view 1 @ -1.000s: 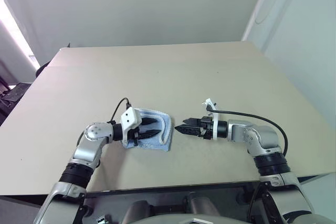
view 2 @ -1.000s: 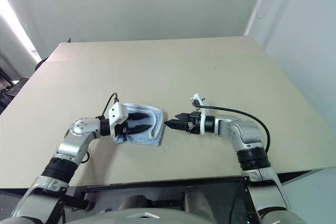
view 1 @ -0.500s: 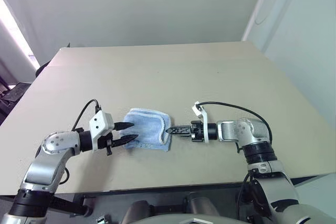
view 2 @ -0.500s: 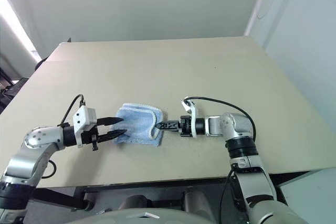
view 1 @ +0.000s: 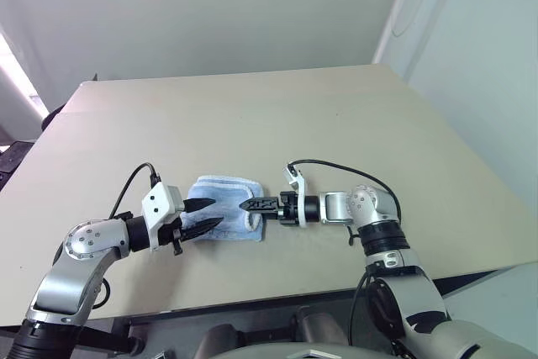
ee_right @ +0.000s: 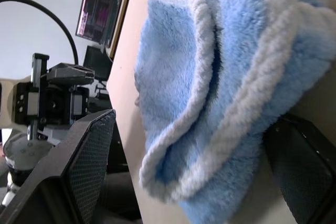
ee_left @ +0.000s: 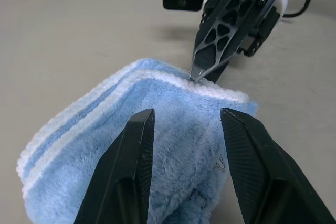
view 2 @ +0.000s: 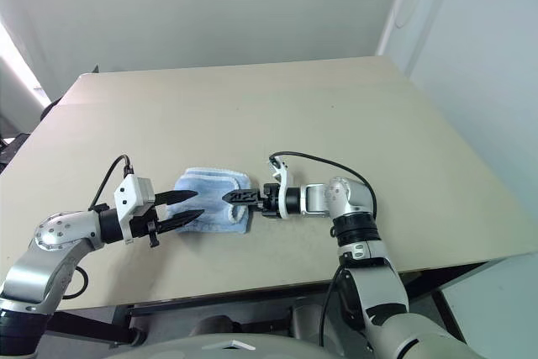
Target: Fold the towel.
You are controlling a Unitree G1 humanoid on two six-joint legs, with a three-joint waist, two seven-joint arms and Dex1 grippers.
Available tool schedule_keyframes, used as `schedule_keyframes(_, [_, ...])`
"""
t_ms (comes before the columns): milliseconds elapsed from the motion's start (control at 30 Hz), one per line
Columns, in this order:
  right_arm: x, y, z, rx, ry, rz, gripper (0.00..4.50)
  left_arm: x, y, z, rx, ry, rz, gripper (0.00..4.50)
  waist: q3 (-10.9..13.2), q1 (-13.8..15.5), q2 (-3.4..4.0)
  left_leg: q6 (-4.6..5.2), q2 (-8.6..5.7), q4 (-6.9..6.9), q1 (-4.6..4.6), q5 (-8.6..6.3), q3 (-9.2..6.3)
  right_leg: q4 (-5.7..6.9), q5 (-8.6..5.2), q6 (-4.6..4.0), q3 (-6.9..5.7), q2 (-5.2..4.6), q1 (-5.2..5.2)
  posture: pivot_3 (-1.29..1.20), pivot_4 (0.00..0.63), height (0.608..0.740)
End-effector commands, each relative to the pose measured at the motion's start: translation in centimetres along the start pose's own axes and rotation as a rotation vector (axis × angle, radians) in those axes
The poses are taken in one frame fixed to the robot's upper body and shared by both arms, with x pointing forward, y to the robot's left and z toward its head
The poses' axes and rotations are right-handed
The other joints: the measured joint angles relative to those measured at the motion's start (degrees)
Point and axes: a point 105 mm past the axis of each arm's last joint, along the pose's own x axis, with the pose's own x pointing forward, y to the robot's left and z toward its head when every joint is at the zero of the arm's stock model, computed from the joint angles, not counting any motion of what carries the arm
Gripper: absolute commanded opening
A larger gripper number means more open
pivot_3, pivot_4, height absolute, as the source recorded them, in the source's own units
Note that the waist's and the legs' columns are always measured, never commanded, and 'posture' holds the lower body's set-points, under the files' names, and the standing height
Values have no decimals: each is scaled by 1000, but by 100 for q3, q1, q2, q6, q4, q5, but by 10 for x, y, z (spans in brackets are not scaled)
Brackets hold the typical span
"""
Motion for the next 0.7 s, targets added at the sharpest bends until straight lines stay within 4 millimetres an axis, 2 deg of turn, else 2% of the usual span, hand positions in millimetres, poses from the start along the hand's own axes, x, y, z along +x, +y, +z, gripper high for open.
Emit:
schedule_keyframes(33, [12,-1,3,-20,0,-35,4500,-6,11,12,59,-25,51,2109,-1,-48,-1,0,0,0,1,0,1,-1,0,0,2,1,0,0,0,740])
schedule_keyframes(67, [13,-1,3,-23,-3,-34,4500,-7,12,13,59,-27,54,2109,-1,-64,-1,0,0,0,1,0,1,-1,0,0,2,1,0,0,0,740])
schedule_keyframes(100, [13,0,5,-29,-8,-29,4073,-7,13,13,61,-25,61,2148,-1,-69,-1,0,0,0,2,0,1,-1,0,1,2,1,0,0,0,740])
schedule_keyframes(133, [13,2,6,-37,-13,-22,3857,-8,15,12,64,-21,69,2148,0,-68,1,0,1,0,2,0,1,0,0,1,2,1,0,0,0,740])
schedule_keyframes(367, [9,7,8,-46,4,4,1207,-19,29,16,52,-30,134,2148,1,-51,1,0,0,-6,-8,0,0,-7,4,0,1,-3,-8,0,0,740])
schedule_keyframes(467, [5,17,15,-46,-17,44,135,-36,38,15,25,-29,214,2148,0,-63,-1,0,-1,-5,-6,0,0,-7,4,0,1,-5,-6,0,0,740])
schedule_keyframes(567, [2,30,26,-54,-54,97,29,-53,41,9,-5,-6,274,2148,8,-48,12,0,0,-5,-5,0,-1,-6,1,3,1,-7,-8,0,0,740])
schedule_keyframes(700, [-1,53,56,-81,-137,160,29,-82,44,-6,-70,33,372,2148,18,-37,24,-1,0,-9,-21,-1,0,-7,6,-5,0,-10,-23,0,0,740])
